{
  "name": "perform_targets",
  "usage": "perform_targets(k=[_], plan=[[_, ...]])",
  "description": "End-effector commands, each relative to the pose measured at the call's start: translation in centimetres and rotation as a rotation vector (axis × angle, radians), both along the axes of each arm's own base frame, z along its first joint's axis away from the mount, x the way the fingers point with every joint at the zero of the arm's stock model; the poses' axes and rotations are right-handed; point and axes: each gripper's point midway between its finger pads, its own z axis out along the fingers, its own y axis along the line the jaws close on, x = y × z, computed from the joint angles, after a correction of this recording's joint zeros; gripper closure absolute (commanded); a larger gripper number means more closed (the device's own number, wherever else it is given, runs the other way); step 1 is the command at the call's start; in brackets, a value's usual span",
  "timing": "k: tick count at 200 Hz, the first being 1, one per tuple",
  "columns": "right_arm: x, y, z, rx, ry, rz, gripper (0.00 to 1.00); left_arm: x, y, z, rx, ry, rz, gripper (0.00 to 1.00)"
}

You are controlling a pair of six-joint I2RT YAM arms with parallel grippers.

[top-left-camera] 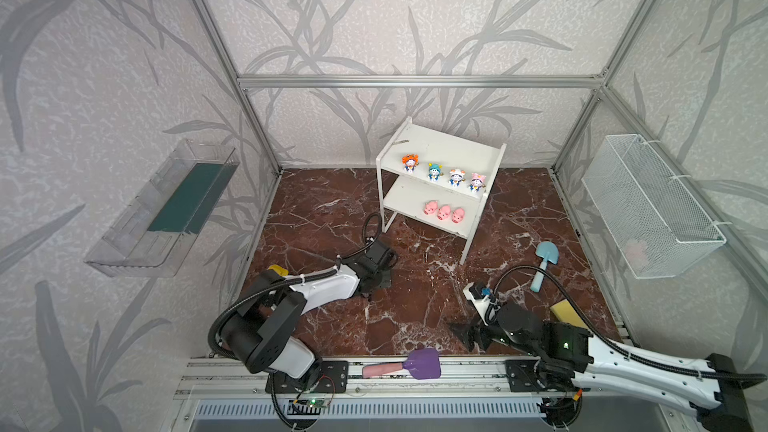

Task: Place and organize the plastic toys onto the shelf
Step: 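Lower the open left gripper around the pink pig and close it, then lift the pink pig off the floor with the left gripper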

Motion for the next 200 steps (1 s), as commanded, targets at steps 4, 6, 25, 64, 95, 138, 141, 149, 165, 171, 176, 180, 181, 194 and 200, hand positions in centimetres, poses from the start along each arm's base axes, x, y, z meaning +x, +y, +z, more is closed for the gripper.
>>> perform_targets(k=[4, 6, 25, 64, 95, 138, 141, 149, 165, 171, 176, 180, 181, 194, 200], plan=[[1.2, -2.2, -0.2, -0.028, -0.013, -0.130, 0.05, -3.1, -1.5, -2.3, 0.111, 0.091, -0.196, 0.80], [1.2, -2.3, -0.2, -0.028, -0.013, -0.135, 0.05, -3.1, -1.6, -2.3, 0.115, 0.091, -0.201, 0.80], [1.4, -3.1, -0.1, -0.012, -0.019, -0.171, 0.05, -3.6, -2.4, -3.0, 0.127, 0.098, -0.247, 0.79], [1.4, -3.6, 0.3, 0.021, -0.036, -0.176, 0.05, -4.5, -2.8, -3.3, 0.143, 0.093, -0.296, 0.51], [1.3, -3.5, 0.3, 0.020, -0.034, -0.173, 0.05, -4.5, -2.7, -2.9, 0.143, 0.085, -0.302, 0.43], [1.3, -3.3, 0.2, 0.013, -0.030, -0.166, 0.06, -4.9, -2.3, -3.3, 0.215, 0.115, -0.316, 0.69], [1.3, -3.3, 0.1, 0.013, -0.030, -0.166, 0.05, -4.9, -2.3, -3.3, 0.221, 0.116, -0.318, 0.73], [1.3, -3.3, 0.1, 0.013, -0.030, -0.166, 0.05, -4.9, -2.3, -3.4, 0.234, 0.116, -0.323, 0.81], [1.3, -3.3, 0.1, 0.015, -0.030, -0.163, 0.05, -5.1, -2.5, -3.3, 0.240, 0.106, -0.340, 0.84], [1.3, -3.3, 0.0, 0.016, -0.029, -0.165, 0.05, -5.1, -2.6, -3.2, 0.239, 0.103, -0.347, 0.85], [1.3, -3.3, 0.1, 0.018, -0.028, -0.166, 0.05, -5.1, -2.7, -3.1, 0.236, 0.098, -0.356, 0.85], [1.3, -3.3, 0.1, 0.018, -0.028, -0.165, 0.05, -5.2, -2.9, -3.1, 0.233, 0.098, -0.365, 0.85], [1.2, -3.3, 0.1, 0.018, -0.027, -0.163, 0.05, -5.2, -2.9, -3.1, 0.232, 0.098, -0.366, 0.85], [1.2, -3.3, -0.1, 0.017, -0.024, -0.163, 0.06, -5.3, -3.3, -3.0, 0.228, 0.092, -0.395, 0.82], [1.2, -3.3, -0.1, 0.018, -0.024, -0.163, 0.05, -5.4, -3.5, -2.8, 0.229, 0.088, -0.408, 0.74]])
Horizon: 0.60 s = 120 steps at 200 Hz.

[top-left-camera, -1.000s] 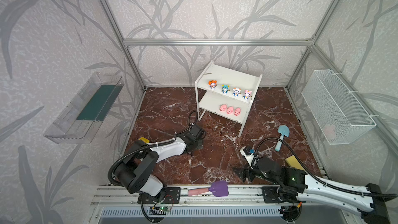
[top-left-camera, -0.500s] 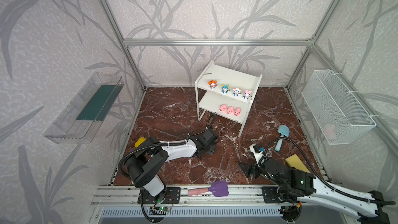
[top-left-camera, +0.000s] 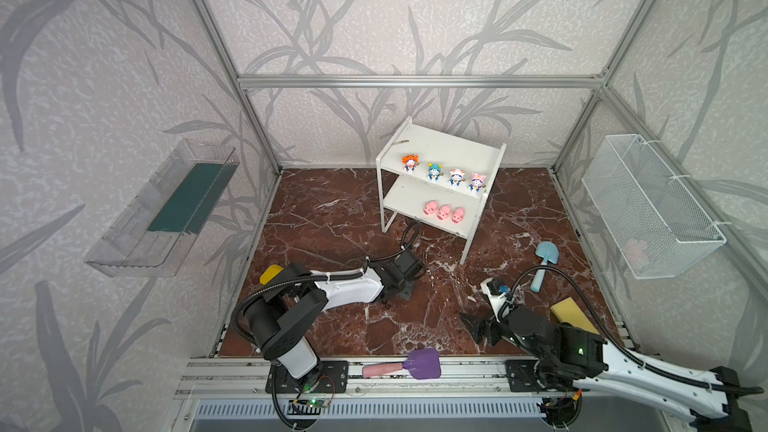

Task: Place and organize the plastic toys onto the shelf
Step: 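Lift the pink pig off the floor with the left gripper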

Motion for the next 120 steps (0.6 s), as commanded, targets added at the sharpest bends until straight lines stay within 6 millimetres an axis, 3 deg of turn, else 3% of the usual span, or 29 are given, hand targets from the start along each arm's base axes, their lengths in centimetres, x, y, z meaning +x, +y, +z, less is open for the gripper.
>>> perform_targets(k=[1, 24, 42, 81, 120], plan=[[0.0, -0.2, -0.5, -0.008, 0.003, -0.009, 0.05, -3.5, 1.6, -2.7, 0.109, 0.133, -0.075, 0.72], [0.0, -0.2, -0.4, -0.007, 0.003, -0.009, 0.05, -3.8, 1.3, -2.2, 0.111, 0.117, -0.117, 0.34], [0.0, -0.2, -0.4, -0.004, 0.003, -0.009, 0.05, -4.0, 1.5, -1.7, 0.118, 0.103, -0.127, 0.20], [0.0, 0.0, -0.5, -0.002, 0.004, -0.006, 0.05, -4.5, 2.8, -1.6, 0.135, 0.104, -0.093, 0.18], [-0.1, 0.1, -0.5, 0.003, 0.008, 0.000, 0.05, -5.3, 2.7, -1.8, 0.091, 0.103, -0.083, 0.31]])
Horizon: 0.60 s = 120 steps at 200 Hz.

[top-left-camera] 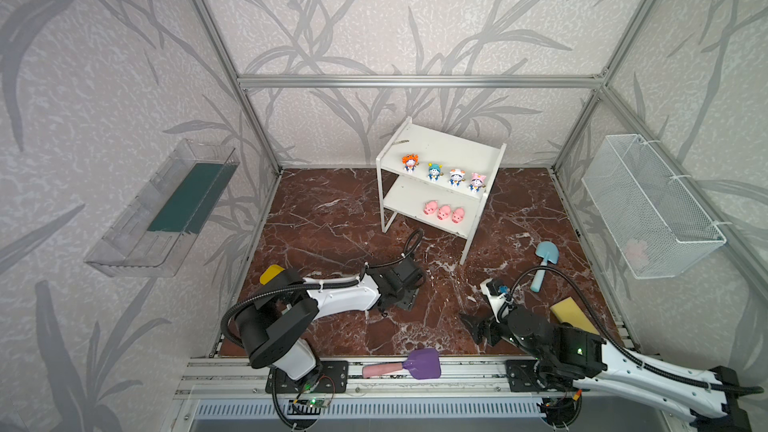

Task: Place and organize the plastic toys onto the shelf
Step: 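Lift the pink pig off the floor with the left gripper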

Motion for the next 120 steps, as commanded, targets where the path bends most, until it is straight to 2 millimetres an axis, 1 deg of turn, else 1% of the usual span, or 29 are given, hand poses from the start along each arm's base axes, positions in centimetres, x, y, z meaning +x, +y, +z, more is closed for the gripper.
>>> perform_targets(k=[1, 38, 69, 101, 120], plan=[[0.0, 0.1, -0.2, 0.007, 0.002, 0.001, 0.05, -2.5, 2.4, -1.9, 0.076, 0.074, -0.007, 0.31], [-0.2, 0.1, -0.2, 0.002, 0.007, 0.009, 0.05, -2.5, 2.7, -1.8, 0.062, 0.033, 0.001, 0.37], [-0.2, 0.2, -0.1, 0.009, 0.005, 0.010, 0.05, -2.0, 2.4, -1.8, 0.046, -0.007, -0.013, 0.37], [-0.2, 0.1, -0.1, 0.010, 0.006, 0.010, 0.05, -1.6, 1.8, -1.7, 0.006, -0.038, -0.025, 0.45], [-0.2, 0.1, -0.1, 0.012, 0.007, 0.009, 0.05, -1.5, 1.9, -1.9, 0.004, -0.052, -0.023, 0.47]])
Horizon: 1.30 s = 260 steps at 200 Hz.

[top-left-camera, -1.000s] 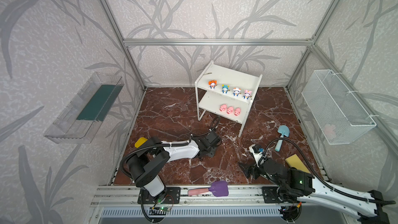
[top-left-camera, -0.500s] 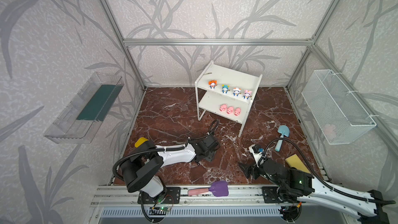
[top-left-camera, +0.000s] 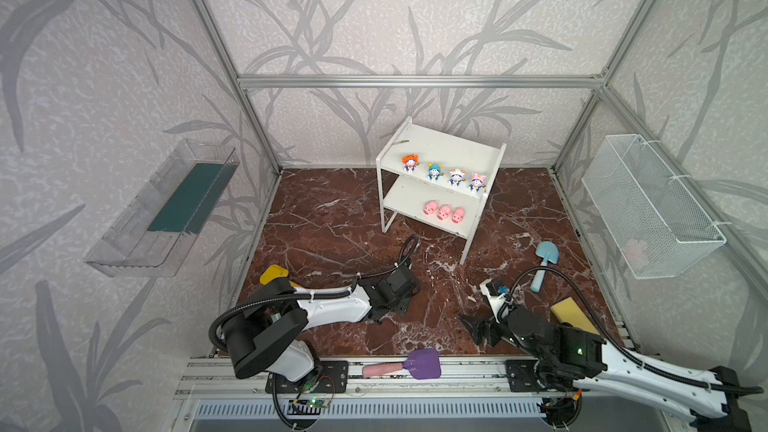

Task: Place and organize the plastic toys onto the shelf
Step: 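Lift the pink pig off the floor with the left gripper, then carry the pink pig with the left gripper to the lower shelf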

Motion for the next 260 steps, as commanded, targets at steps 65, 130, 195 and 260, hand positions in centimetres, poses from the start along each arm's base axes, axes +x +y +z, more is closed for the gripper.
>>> perform_targets(k=[65, 130, 195, 260], plan=[[-0.1, -0.2, 0.0, 0.007, 0.002, -0.002, 0.06, -0.5, 1.3, -1.4, 0.029, -0.019, -0.007, 0.57], [-0.1, -0.1, 0.0, 0.003, 0.002, -0.001, 0.06, 0.3, 1.5, 0.6, 0.023, -0.076, 0.020, 0.62], [-0.1, -0.1, 0.2, 0.000, -0.003, 0.001, 0.06, 1.1, 1.1, 4.7, -0.018, -0.148, 0.006, 0.65], [-0.2, 0.2, 0.9, 0.001, -0.016, 0.029, 0.06, 3.0, 0.0, 12.5, -0.102, -0.314, -0.040, 0.65]])
